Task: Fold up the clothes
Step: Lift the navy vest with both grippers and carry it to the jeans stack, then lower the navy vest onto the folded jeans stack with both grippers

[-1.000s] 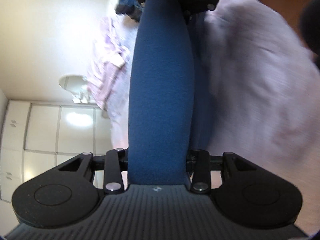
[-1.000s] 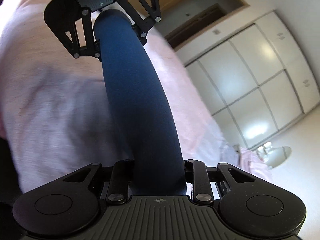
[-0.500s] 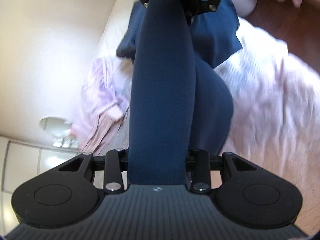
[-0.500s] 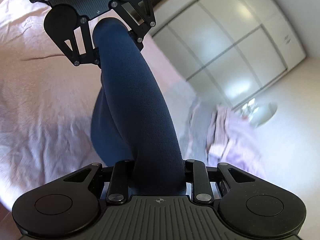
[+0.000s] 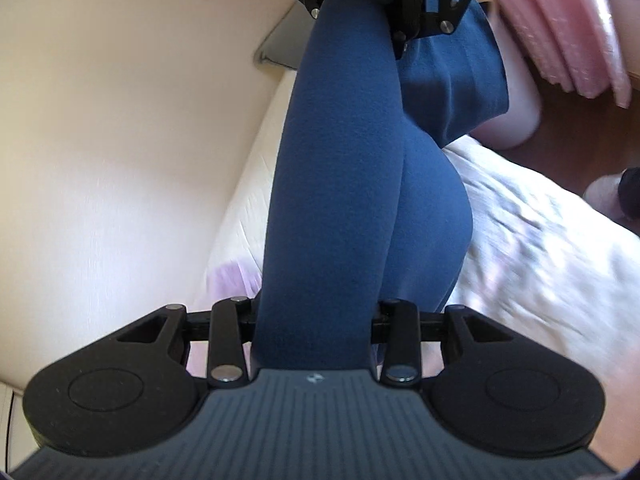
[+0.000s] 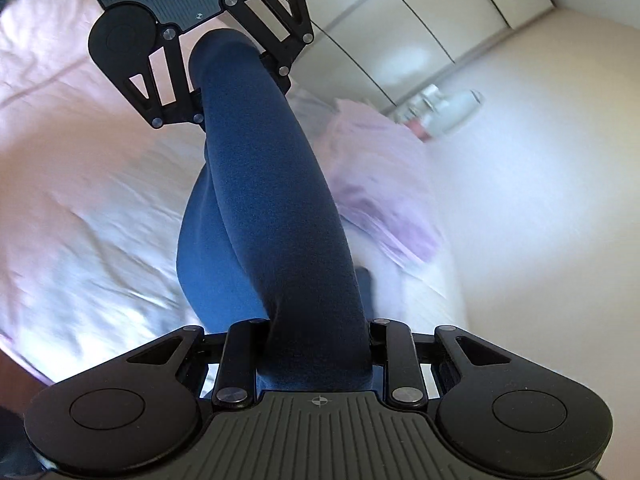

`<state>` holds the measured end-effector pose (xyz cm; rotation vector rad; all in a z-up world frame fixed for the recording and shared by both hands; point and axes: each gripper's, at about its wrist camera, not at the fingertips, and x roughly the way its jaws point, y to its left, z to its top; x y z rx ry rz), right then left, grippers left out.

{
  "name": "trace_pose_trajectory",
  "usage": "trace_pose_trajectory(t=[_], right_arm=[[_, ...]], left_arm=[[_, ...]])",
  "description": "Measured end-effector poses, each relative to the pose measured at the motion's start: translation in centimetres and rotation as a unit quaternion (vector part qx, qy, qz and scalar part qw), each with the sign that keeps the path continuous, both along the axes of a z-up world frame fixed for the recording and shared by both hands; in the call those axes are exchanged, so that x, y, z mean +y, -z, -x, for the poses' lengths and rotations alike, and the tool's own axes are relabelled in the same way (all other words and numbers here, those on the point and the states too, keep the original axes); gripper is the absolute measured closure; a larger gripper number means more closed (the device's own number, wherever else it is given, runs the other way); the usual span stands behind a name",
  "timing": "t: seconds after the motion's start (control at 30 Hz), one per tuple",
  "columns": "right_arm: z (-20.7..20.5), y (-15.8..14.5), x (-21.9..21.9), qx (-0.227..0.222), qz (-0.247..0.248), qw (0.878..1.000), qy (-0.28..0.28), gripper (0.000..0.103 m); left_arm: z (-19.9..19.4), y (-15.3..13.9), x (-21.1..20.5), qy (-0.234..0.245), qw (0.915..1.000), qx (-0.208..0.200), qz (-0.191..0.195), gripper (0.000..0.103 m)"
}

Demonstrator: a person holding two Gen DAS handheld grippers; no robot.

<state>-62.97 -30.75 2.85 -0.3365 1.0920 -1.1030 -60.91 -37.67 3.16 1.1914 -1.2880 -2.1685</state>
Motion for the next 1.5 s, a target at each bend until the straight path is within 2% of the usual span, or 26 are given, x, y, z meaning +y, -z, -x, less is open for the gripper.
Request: trace_pose_trajectory(t=[0.13,0.23,0.3,0.37,0.47,0.53,0.6,0.63,0.7,0.77,0.83,0.97,1.03,1.1,1.13,1.17,1.23,1.27,1.37,1.5], right_arm=[[8.4,-1.2,-5.6,0.005,0.008,1.0,-0.003,0.077],[14.6,-1.5,-11.9,0.018,0.013,1.0,-0.02,0.077],[18.0,-1.5,-16.1,0.025,0.026,0.999,-0.026,0.077],[19.6,-1.1,-20.0,0.04,0.056,0.997,-0.034,0.077],[21.6,1.5,-24.0,0.068,0.101,0.992,-0.045,0.077],[22.5,5.5,-25.5,0.059,0.094,0.993,-0.041,0.076],[22.7,11.2,-25.8,0.052,0.051,0.996,-0.044,0.075],[22.6,14.1,-25.5,0.058,0.015,0.997,-0.052,0.075],[22.4,18.5,-23.9,0.068,-0.04,0.995,-0.067,0.07],[22.7,20.5,-21.6,0.072,-0.018,0.994,-0.074,0.067],[23.6,19.7,-20.4,0.06,-0.009,0.996,-0.068,0.063],[24.8,17.8,-18.6,0.062,-0.019,0.997,-0.042,0.062],[25.7,17.0,-18.0,0.054,-0.024,0.998,-0.037,0.062],[26.2,17.0,-18.0,0.04,-0.042,0.998,-0.03,0.063],[25.8,17.4,-18.8,0.035,-0.052,0.998,-0.026,0.064],[25.3,17.3,-19.4,0.03,-0.057,0.998,-0.022,0.074],[25.0,15.6,-21.8,0.018,-0.055,0.998,-0.016,0.076],[25.1,14.6,-21.4,0.008,-0.046,0.999,-0.012,0.076],[24.8,14.2,-19.7,0.001,-0.04,0.999,-0.016,0.076],[24.5,16.6,-18.6,0.022,-0.07,0.997,-0.019,0.076]], left_arm=[[7.7,-0.1,-6.6,-0.022,0.9998,0.004,0.001,0.068],[13.1,-0.4,-12.6,-0.046,0.9989,0.011,0.006,0.068],[16.7,-0.6,-16.3,-0.065,0.9973,0.023,0.024,0.068],[18.7,0.3,-19.4,-0.081,0.9947,0.041,0.048,0.067],[20.6,5.2,-22.0,-0.09,0.9935,0.043,0.055,0.066],[21.1,11.6,-21.9,-0.093,0.9951,0.009,0.032,0.065],[20.8,17.4,-21.4,-0.092,0.9948,-0.044,-0.009,0.063],[20.3,19.7,-20.7,-0.088,0.9943,-0.059,-0.014,0.063],[19.0,22.0,-19.4,-0.071,0.996,-0.04,0.037,0.065],[18.0,21.7,-19.2,-0.075,0.9962,-0.019,0.04,0.062],[17.3,21.1,-19.4,-0.073,0.9959,-0.026,0.047,0.056],[15.8,19.6,-19.7,-0.074,0.9954,-0.032,0.052,0.054],[15.2,19.4,-20.1,-0.068,0.996,-0.037,0.044,0.063],[14.9,19.6,-20.5,-0.065,0.9964,-0.041,0.036,0.066],[14.7,19.5,-20.7,-0.064,0.9963,-0.039,0.041,0.068],[14.3,19.0,-20.7,-0.067,0.9962,-0.033,0.044,0.068],[13.2,17.7,-20.5,-0.078,0.9959,-0.008,0.045,0.069],[12.6,17.4,-20.2,-0.081,0.9958,-0.001,0.042,0.069],[11.5,19.2,-19.3,-0.085,0.9956,-0.015,0.036,0.069],[10.4,20.9,-19.2,-0.073,0.9951,-0.015,0.064,0.068]])
